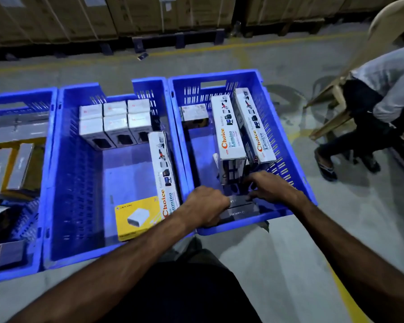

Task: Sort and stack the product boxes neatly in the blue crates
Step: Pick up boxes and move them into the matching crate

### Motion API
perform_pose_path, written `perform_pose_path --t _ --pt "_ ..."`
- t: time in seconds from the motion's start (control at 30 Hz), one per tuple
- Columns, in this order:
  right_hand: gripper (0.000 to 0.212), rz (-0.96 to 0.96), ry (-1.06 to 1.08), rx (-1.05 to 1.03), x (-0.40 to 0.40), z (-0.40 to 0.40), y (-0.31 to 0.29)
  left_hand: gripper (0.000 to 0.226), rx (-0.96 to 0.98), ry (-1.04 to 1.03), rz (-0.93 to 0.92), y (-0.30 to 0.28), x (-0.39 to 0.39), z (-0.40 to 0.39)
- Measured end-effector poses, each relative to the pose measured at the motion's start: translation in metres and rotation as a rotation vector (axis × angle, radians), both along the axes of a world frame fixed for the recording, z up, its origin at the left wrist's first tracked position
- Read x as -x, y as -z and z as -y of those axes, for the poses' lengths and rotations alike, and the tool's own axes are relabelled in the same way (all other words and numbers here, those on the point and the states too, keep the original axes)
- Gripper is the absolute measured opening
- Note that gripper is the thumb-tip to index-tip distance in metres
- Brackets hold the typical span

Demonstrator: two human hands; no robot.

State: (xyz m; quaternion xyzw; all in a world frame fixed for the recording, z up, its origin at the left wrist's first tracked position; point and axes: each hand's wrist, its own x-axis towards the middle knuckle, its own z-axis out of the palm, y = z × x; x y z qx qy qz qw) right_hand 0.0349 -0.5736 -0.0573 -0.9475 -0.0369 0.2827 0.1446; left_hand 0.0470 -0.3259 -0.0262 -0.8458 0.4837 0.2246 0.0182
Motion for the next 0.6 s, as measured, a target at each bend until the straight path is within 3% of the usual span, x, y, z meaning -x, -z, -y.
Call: perform_pose_path --t 0.23,0.4,0.53,0.6 --pt "0.017 0.195 0.034 -0.018 -0.003 0.005 0.014 0.027 -0.019 -0.053 0.096 0.007 0.003 0.011" --pt "0.026 0.119 -0.023 -0.110 -0.002 0.006 0.019 0.030 -0.141 -0.008 0.171 0.008 0.002 0.022" --pt "0.044 0.029 0.007 -0.062 0.001 0.002 0.021 0.026 -0.161 0.023 0.168 0.008 -0.003 0.031" --pt "0.039 0.046 0.046 -0.053 -0.001 -0.001 0.026 0.019 -0.149 0.016 0.153 0.008 -0.002 0.034"
